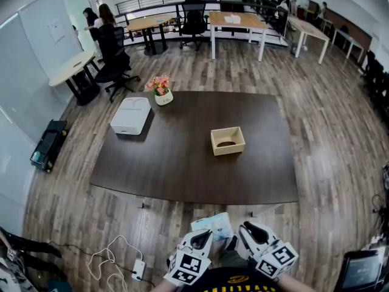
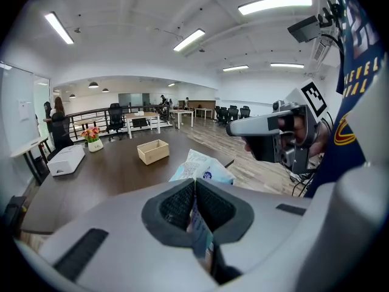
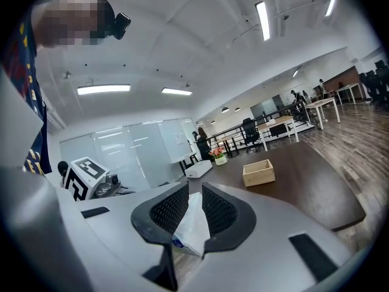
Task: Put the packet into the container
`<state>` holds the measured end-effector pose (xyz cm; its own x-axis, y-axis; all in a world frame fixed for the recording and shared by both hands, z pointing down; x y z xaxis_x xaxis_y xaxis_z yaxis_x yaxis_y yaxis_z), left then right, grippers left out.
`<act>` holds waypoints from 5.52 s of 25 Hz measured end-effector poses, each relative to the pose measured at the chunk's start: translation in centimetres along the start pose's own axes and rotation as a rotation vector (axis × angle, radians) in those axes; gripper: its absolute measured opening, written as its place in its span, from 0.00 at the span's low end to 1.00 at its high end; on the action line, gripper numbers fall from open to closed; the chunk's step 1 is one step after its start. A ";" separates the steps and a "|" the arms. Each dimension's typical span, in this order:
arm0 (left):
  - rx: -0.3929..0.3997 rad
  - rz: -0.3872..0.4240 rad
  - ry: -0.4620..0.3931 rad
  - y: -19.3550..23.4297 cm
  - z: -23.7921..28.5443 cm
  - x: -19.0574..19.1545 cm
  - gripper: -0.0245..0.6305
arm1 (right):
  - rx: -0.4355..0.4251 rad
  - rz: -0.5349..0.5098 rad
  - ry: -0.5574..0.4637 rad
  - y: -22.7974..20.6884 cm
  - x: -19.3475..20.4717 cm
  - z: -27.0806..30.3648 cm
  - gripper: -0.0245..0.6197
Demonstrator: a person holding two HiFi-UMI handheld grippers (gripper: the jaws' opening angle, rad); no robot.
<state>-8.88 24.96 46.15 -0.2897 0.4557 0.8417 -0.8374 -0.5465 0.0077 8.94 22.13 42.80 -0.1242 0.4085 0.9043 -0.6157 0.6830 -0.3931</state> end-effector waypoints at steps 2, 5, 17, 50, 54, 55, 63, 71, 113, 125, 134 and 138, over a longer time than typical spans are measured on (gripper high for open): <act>-0.012 -0.004 0.003 0.3 1.6 -1.2 0.05 | -0.014 0.000 0.000 -1.8 -0.9 0.7 0.15; -0.025 0.002 0.009 0.3 3.9 -2.8 0.05 | -0.023 0.004 -0.003 -4.5 -2.4 1.2 0.15; -0.102 0.035 0.016 1.2 10.0 -7.7 0.05 | -0.059 0.020 -0.020 -12.2 -6.1 2.6 0.15; 0.083 0.035 -0.010 20.3 22.4 -14.5 0.05 | 0.197 0.097 0.011 -21.9 -11.7 18.0 0.15; 0.080 0.030 -0.010 21.0 23.4 -15.4 0.05 | 0.213 0.107 0.029 -23.0 -11.7 17.9 0.15; 0.079 0.033 -0.007 21.1 23.8 -15.6 0.05 | 0.212 0.111 0.031 -23.4 -11.7 18.0 0.15; 0.032 0.092 0.007 20.6 25.6 -17.6 0.05 | 0.167 0.120 0.021 -25.9 -13.1 19.0 0.15; 0.009 0.106 0.018 20.7 27.6 -18.9 0.05 | 0.146 0.141 0.035 -27.9 -13.2 20.0 0.15; 0.038 0.153 0.121 21.7 37.9 -16.1 0.04 | 0.197 0.216 0.078 -31.2 -11.4 22.0 0.15; 0.034 0.141 0.159 21.6 39.7 -14.6 0.04 | 0.189 0.215 0.093 -31.0 -11.1 22.2 0.15; 0.027 0.143 0.182 21.5 40.7 -13.6 0.04 | 0.192 0.211 0.098 -31.2 -11.2 22.2 0.15; 0.027 0.143 0.193 21.5 41.2 -13.2 0.04 | 0.191 0.216 0.109 -31.2 -10.8 22.2 0.15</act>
<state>-3.97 -21.72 57.46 -0.4893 0.4968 0.7168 -0.7696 -0.6325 -0.0870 12.23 -17.01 49.01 -0.1903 0.6016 0.7758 -0.7202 0.4515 -0.5267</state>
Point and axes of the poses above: the fingertips, and each gripper's own axes: z forward along the fingers, y to its left, x out of its underside, the point moved 7 cm from there along -z, backward along the fingers, and after that the axes turned 4 degrees about -x, right-handed, at the moved point
